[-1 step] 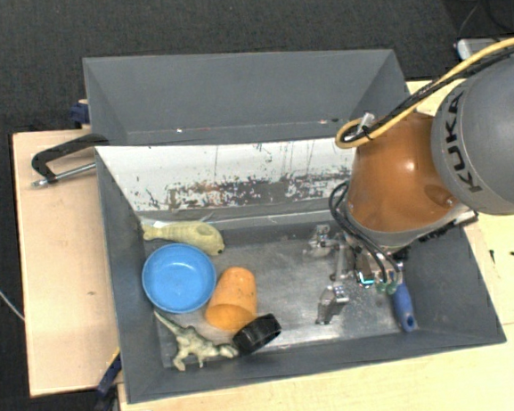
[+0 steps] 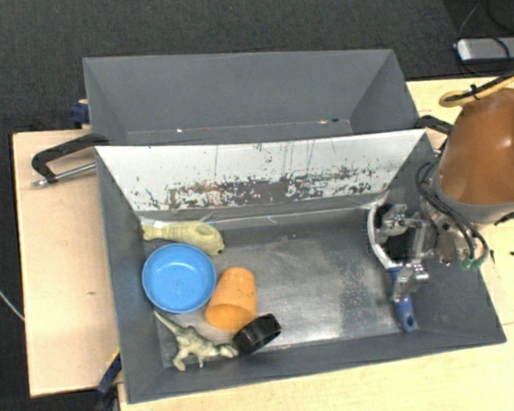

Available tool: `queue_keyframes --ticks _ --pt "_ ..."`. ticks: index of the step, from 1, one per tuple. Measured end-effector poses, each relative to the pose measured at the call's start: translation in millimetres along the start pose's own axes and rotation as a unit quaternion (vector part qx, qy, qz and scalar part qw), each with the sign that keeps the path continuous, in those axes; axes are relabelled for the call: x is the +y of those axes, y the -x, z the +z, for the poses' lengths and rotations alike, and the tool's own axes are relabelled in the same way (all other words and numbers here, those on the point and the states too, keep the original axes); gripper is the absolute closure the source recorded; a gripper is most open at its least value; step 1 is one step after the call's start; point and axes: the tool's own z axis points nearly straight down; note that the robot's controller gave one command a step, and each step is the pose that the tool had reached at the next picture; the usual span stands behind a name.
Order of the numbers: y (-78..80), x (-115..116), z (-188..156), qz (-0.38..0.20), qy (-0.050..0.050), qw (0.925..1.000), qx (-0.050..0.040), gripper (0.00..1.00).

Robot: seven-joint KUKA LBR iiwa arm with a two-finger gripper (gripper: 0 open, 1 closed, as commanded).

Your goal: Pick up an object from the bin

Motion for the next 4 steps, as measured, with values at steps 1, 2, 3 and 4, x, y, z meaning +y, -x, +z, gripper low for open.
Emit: queue_keyframes --ticks 1,2,3,4 --pt "16.4 -34.0 48.1 -0.278 0.003 0.9607 0.0007 0.0" --pt "18.2 -20.8 74.4 -0.585 0.013 0.811 -0.0032 0.0" --pt "18.1 -31.0 75.5 -0.584 0.005 0.8114 -0.0002 1.0" --pt "27.3 -26.4 -66.7 -0.58 0.0 0.8147 -0.003 1.0"
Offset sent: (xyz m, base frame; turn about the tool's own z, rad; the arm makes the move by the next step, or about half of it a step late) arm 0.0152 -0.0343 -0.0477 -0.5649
